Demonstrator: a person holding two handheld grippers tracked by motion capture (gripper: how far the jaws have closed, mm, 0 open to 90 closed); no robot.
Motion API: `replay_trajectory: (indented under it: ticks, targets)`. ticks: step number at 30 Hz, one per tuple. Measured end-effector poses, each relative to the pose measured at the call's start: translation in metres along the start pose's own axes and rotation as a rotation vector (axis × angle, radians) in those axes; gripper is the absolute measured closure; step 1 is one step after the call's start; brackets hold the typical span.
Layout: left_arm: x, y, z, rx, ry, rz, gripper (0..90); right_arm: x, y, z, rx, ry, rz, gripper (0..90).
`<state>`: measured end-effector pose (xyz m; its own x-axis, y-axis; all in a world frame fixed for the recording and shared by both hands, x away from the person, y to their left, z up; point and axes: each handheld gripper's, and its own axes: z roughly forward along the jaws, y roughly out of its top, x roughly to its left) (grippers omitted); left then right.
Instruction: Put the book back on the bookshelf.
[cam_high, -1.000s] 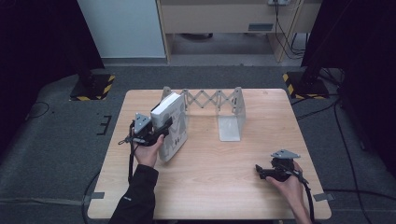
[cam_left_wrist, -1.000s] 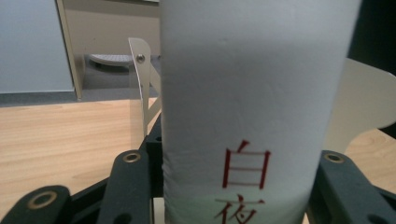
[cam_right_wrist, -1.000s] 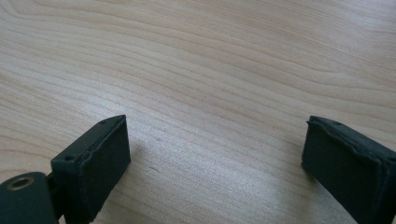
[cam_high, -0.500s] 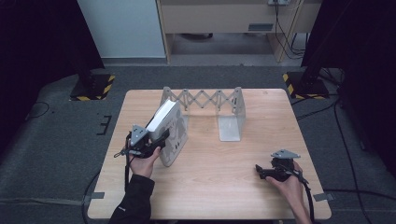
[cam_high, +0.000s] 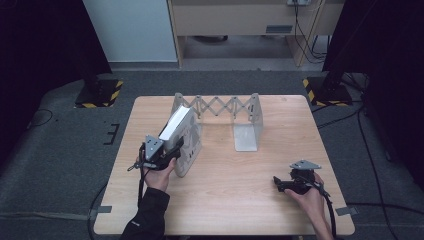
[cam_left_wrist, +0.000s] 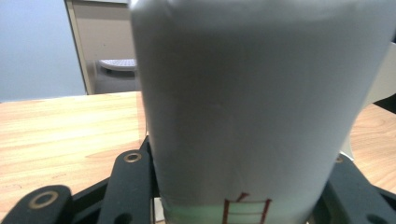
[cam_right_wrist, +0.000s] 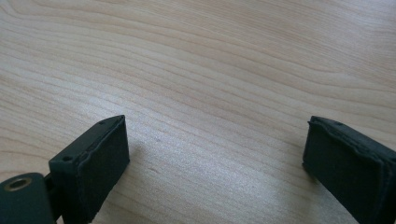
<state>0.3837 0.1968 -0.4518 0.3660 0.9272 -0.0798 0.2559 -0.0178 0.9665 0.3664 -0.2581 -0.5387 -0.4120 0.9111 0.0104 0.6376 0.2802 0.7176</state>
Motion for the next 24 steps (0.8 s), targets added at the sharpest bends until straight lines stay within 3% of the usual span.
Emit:
replay_trajectory:
  ticks: [17,24]
  targets:
    - [-0.003,0.001,0.02,-0.028,0.019,0.004,50.4,0.0,0.001,0.001,0.002,0.0,-0.003,6.7]
    - [-0.006,0.0,0.018,0.004,-0.008,0.006,47.9,0.0,0.001,0.001,0.001,0.0,-0.003,6.8]
